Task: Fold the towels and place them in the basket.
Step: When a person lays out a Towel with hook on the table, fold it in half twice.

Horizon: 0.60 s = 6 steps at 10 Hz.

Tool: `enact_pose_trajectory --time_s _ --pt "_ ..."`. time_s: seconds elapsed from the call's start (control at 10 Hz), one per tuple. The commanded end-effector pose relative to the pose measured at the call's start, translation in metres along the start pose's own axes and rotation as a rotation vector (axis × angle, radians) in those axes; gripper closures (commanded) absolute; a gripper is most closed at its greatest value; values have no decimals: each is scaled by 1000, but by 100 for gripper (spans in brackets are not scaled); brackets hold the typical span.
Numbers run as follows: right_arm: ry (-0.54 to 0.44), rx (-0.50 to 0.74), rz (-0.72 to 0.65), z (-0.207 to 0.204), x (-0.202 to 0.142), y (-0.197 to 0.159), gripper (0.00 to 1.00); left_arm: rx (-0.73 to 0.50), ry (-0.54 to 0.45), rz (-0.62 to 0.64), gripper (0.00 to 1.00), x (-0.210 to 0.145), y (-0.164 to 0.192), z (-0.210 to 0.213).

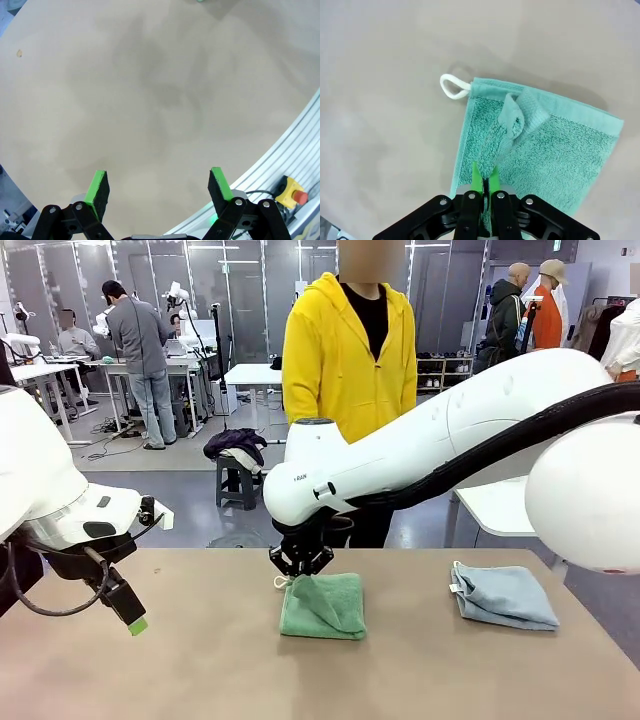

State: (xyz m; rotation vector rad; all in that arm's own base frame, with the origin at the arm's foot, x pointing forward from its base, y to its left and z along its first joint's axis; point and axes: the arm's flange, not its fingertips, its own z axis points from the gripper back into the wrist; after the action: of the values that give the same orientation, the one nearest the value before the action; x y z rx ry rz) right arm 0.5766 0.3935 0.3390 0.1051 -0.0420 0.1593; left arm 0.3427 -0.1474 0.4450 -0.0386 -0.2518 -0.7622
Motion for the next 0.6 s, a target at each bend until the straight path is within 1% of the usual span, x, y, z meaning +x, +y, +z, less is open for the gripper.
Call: enact_pose_trajectory --time_s 0.0,0.2,0.3,0.4,0.5 --pt "-1 8 -28 -3 5 5 100 8 -7 -4 0 2 1 -2" --pt "4 14 -16 -8 3 7 100 8 -7 -4 0 2 1 -2" --pt "1 20 -8 -8 1 8 67 8 -7 -4 0 2 1 -2" --pt "-1 20 -1 -7 -1 9 59 8 -7 -4 0 2 1 -2" --pt "-2 18 2 -7 -3 10 31 8 -7 -4 0 2 1 -2"
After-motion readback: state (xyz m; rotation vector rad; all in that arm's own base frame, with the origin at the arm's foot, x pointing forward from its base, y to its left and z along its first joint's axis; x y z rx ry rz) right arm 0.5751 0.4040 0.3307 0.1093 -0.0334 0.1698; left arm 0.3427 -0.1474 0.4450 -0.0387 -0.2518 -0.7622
